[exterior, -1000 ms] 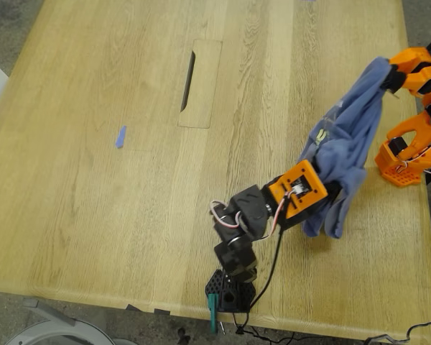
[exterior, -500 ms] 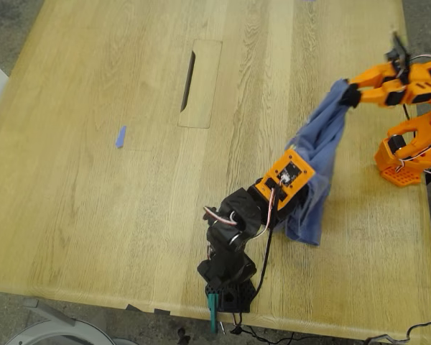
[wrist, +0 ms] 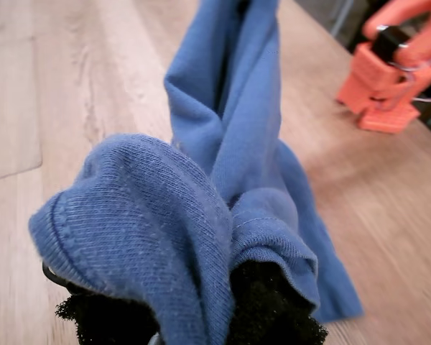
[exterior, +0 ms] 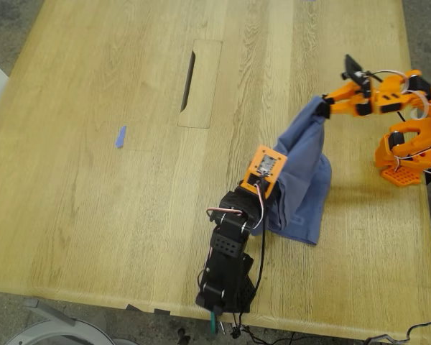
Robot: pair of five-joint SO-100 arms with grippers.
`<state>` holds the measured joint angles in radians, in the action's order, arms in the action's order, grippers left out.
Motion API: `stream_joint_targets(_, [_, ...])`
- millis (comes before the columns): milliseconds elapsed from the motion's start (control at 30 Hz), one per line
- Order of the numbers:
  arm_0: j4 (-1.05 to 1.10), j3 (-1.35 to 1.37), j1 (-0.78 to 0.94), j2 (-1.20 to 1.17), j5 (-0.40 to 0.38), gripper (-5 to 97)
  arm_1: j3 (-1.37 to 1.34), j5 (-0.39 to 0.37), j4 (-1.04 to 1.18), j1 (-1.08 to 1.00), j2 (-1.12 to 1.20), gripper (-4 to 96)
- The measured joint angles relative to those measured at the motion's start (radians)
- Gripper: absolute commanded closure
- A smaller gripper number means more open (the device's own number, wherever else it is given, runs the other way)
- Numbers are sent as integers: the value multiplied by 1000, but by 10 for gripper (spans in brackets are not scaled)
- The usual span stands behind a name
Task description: Fold a T-shirt
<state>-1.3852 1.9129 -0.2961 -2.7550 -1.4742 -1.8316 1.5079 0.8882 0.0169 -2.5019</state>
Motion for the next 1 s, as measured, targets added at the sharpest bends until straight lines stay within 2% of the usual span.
stream_joint_targets(300, [503,376,224,18,0,918,-235,0,-434,-100,163,914])
stream_joint_targets(567, [925,445,383,307,0,918,-227,0,-718,-170,486,914])
stream_joint_targets(767, [1155,445,476,534,0,918,-132,0,-827,-238,699,914])
stream_joint_targets(1000, [1327,430,549,713,-5,918,143,0,-874,-282,971,914])
